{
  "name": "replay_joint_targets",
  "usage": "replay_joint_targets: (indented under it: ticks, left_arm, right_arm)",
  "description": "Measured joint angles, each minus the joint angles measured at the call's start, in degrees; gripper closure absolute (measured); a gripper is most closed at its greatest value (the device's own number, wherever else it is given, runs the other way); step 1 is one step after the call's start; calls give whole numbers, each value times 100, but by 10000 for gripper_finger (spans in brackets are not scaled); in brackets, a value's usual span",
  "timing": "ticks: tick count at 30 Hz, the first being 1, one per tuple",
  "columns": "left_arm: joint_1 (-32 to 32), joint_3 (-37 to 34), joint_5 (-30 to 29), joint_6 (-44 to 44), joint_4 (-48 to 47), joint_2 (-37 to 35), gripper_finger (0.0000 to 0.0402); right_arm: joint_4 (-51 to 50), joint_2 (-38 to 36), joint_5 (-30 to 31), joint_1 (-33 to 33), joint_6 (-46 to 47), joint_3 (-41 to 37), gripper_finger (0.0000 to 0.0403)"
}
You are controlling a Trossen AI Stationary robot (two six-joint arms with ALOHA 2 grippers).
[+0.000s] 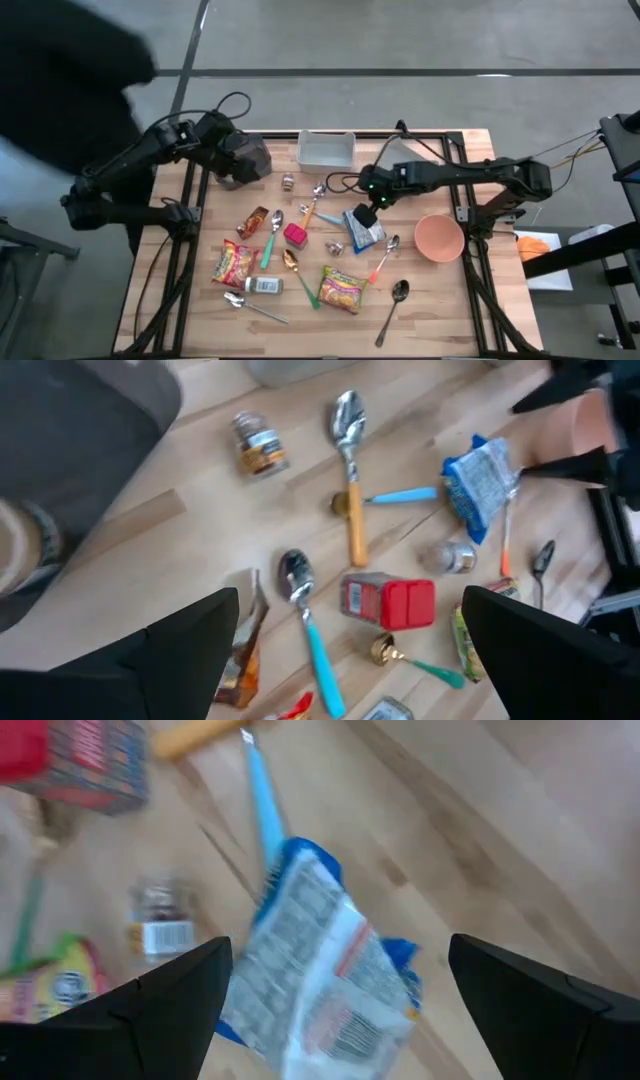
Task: Pick & Place Food Item
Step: Put the blue noodle pack into the right gray bin
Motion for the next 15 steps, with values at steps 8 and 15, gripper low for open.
replay_joint_targets:
  ticks: [8, 15]
  left_arm:
    - [-6, 0, -2, -4, 116, 2, 15]
    - [-6, 0, -2, -9, 376, 2, 15]
  right_arm:
    - [1119, -161, -362, -358, -214, -811, 33]
    - [1284, -100, -1096, -379, -2597, -576, 33]
